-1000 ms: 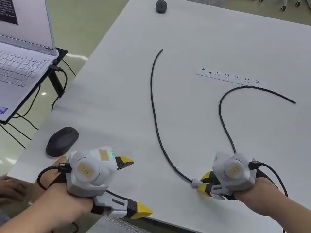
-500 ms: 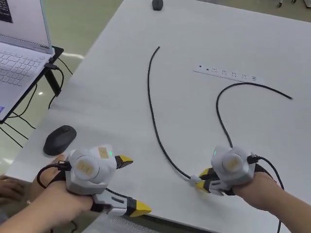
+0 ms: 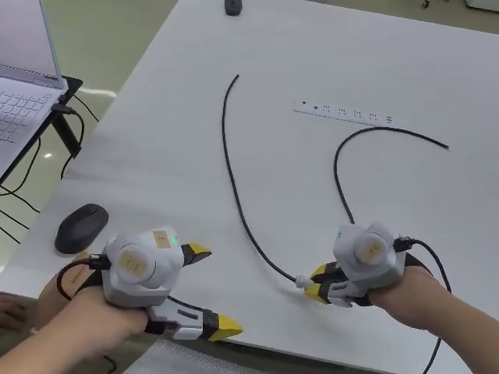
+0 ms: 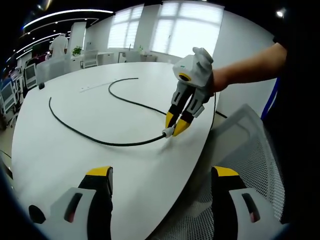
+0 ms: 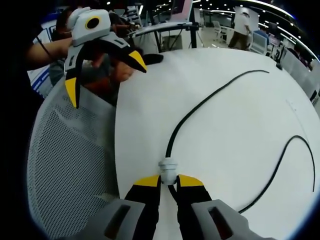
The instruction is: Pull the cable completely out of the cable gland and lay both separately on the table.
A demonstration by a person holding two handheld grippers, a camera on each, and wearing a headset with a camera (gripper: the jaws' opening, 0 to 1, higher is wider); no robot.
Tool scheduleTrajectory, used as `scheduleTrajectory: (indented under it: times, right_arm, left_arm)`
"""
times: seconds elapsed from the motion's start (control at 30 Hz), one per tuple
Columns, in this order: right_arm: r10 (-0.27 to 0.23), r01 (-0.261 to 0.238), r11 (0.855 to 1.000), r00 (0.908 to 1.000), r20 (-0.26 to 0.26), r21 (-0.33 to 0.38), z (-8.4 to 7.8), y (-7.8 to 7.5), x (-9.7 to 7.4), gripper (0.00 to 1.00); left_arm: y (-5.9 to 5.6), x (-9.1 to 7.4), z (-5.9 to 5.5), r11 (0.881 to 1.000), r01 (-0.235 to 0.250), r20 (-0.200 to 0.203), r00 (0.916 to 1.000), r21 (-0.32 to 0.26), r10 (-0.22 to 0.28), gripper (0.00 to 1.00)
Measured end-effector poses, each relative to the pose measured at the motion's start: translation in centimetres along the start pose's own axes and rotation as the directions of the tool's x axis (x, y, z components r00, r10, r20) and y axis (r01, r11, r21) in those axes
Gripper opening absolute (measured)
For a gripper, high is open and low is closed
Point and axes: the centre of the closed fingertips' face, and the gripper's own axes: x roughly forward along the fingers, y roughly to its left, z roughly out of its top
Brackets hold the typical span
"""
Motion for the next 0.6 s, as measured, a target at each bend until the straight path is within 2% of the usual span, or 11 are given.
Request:
scheduleTrajectory:
  times: [0.07,0.33,0.4,0.6]
  right_arm:
    - [-0.002,0.002,1.000,1.0000,0.008,0.005,0.4,0.2,-0.3,0.06]
    - [0.009,-0.009,1.000,0.9996,0.026,0.008,1.5,1.5,-1.3,0.06]
    - [0.011,-0.011,1.000,0.9995,0.029,0.003,1.6,2.0,-1.6,0.06]
    - [0.017,-0.017,1.000,0.9995,0.028,-0.015,2.2,3.0,-2.6,0.06]
  left_arm:
    - [0.0,0.1,0.4,1.000,0.002,0.017,0.9999,0.000,-0.002,0.81]
    - [-0.6,0.3,1.0,1.000,0.014,0.019,0.9997,0.013,-0.014,0.80]
    - [-0.6,0.1,1.6,1.000,0.014,0.038,0.9992,0.006,-0.014,0.79]
    - [-1.0,-0.4,2.7,1.000,0.013,0.062,0.9980,0.018,-0.014,0.78]
